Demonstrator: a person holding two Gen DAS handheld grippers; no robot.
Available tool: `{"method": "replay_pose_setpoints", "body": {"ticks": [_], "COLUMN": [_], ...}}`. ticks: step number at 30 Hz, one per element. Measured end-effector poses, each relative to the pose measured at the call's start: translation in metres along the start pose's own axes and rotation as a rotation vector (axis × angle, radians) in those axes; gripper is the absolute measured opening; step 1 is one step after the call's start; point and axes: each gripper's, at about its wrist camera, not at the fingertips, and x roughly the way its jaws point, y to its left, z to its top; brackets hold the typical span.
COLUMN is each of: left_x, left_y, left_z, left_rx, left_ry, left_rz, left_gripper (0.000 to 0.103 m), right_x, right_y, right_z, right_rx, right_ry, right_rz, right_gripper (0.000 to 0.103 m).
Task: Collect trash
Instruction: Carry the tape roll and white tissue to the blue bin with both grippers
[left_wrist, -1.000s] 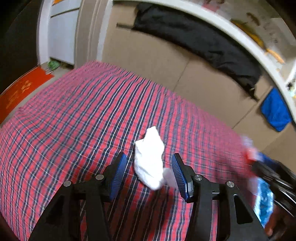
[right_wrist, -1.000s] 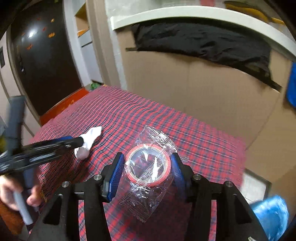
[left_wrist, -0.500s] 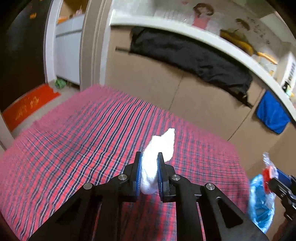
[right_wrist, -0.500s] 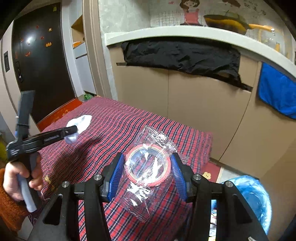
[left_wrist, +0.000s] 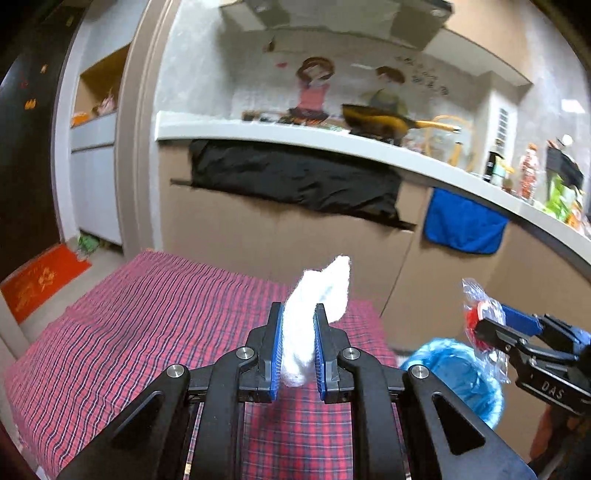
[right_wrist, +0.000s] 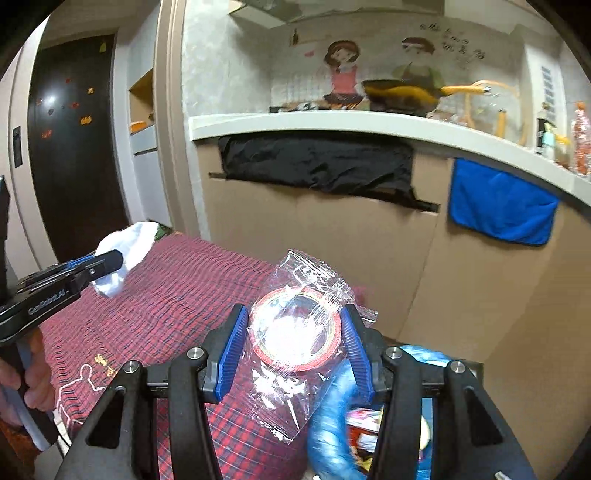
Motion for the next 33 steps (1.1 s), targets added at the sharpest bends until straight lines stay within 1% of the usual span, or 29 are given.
{"method": "replay_pose_setpoints", "body": {"ticks": [2,8,14,17,22,28,33], "left_x": [-0.007,-0.017,-0.009,-0.003,0.004,0.019,0.037], "left_y": [-0.013,-0.056,-0.100,-0.119,-0.147,-0.168,-0.178], "left_z": [-0.003,-0.015,-0.031,-0.039,-0.045,-0.055,-0.064], "left_rx": [0.013,0.006,0.020,0.041,0.089,0.115,0.126], "left_ry": [-0.015,-0.038,-0.010,0.009,-0.003,0.032,0.076], "left_rz": [-0.013,-0.093,-0.160,-0.174,-0.178,-0.190,-0.188], "left_gripper": [0.015,0.015,0.015,0.015,0.015,0.015,0.015], "right_x": [-0.012,-0.043,-0.061,-0.063,-0.065,-0.061,-0.045], "right_y": [-0.008,-0.038,-0.072,-0.088,-0.115,-0.136,-0.146], "right_z": [-0.002,-0.013,-0.031,-0.039,-0.052,-0.062,-0.072], "right_rx": [0.001,0.019,0.058,0.088,0.127,0.175,0.201], "right_ry": [-0.013,-0.046,-0.051,-0.042,-0.032,-0.025,0.009], "right_rz": [-0.017,-0.068,-0.125,-0.141,-0.167,-0.173,-0.165], "right_gripper": [0.048,0.048,0.048,0.048,0.048,0.048,0.048]}}
